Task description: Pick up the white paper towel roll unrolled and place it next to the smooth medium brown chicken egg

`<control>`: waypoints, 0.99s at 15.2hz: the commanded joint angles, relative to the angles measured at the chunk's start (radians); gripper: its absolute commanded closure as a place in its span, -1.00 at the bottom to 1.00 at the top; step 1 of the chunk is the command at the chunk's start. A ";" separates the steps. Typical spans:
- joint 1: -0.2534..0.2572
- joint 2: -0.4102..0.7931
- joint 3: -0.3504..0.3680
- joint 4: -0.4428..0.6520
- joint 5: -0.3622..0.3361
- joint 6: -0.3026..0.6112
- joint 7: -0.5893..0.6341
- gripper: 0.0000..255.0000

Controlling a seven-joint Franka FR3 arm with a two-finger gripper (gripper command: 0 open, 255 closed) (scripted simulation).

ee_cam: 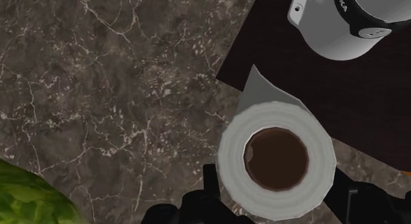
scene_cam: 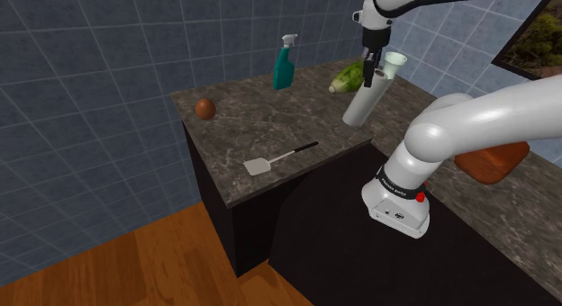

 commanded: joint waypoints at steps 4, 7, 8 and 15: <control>0.002 -0.008 0.011 0.064 0.011 -0.071 -0.015 1.00; 0.004 -0.010 0.017 0.103 0.017 -0.111 -0.022 1.00; 0.004 -0.010 0.020 0.116 0.019 -0.124 -0.025 1.00; 0.007 -0.003 0.033 0.213 0.030 -0.212 -0.042 1.00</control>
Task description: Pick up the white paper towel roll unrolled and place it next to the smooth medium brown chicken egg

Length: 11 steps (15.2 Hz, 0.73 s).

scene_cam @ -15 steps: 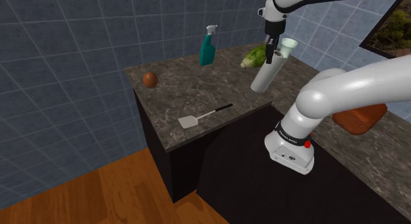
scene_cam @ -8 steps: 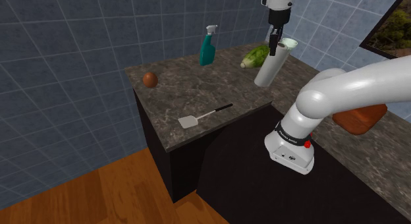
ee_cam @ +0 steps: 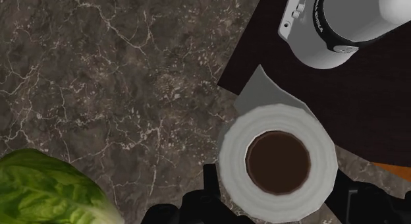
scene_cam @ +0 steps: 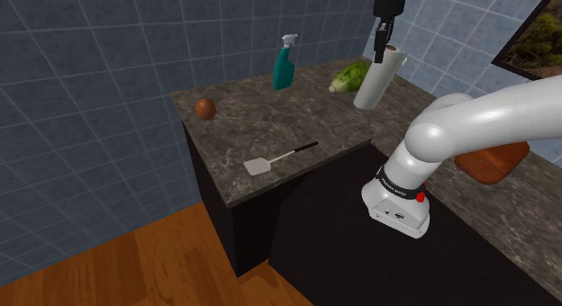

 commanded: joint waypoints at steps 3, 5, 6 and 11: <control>0.002 0.007 0.008 0.058 0.006 -0.050 -0.009 1.00; 0.002 0.012 0.012 0.087 0.009 -0.074 -0.014 1.00; 0.002 0.015 0.013 0.102 0.010 -0.086 -0.017 1.00; 0.003 0.033 0.021 0.180 0.014 -0.146 -0.030 1.00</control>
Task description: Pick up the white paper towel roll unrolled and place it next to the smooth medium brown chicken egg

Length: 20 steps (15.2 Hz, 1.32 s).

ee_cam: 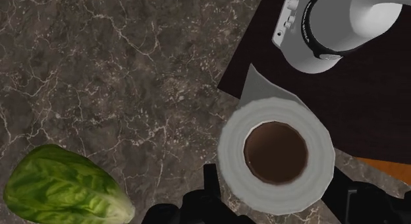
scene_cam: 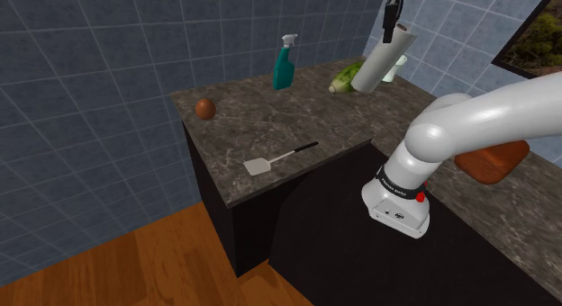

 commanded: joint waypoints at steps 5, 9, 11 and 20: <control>0.000 0.024 0.007 0.096 0.003 -0.070 -0.017 1.00; 0.001 0.045 0.012 0.165 0.005 -0.117 -0.028 1.00; 0.001 0.056 0.015 0.200 0.005 -0.141 -0.034 1.00; 0.015 0.158 0.066 0.350 0.051 -0.201 0.010 1.00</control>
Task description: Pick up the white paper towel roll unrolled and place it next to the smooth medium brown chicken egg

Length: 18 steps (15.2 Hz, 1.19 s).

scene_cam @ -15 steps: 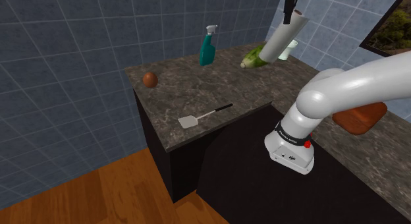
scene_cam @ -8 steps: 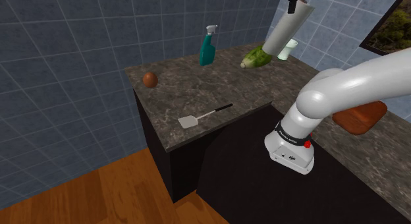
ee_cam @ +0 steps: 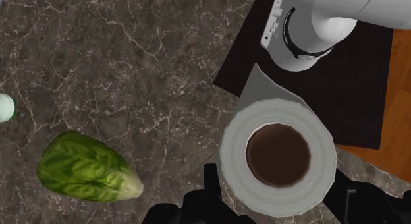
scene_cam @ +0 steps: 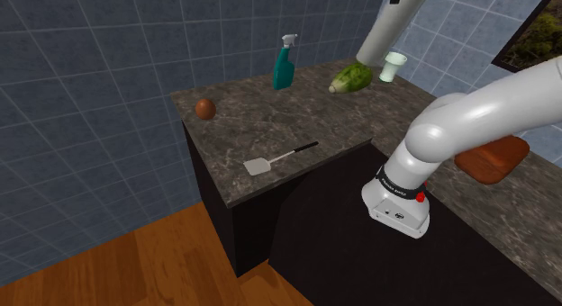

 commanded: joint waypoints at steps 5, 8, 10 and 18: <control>0.028 0.146 0.086 0.116 0.078 0.007 0.120 1.00; 0.042 0.227 0.126 0.188 0.107 0.008 0.178 1.00; 0.052 0.286 0.152 0.243 0.123 0.006 0.217 1.00; 0.102 0.556 0.245 0.536 0.149 -0.035 0.368 1.00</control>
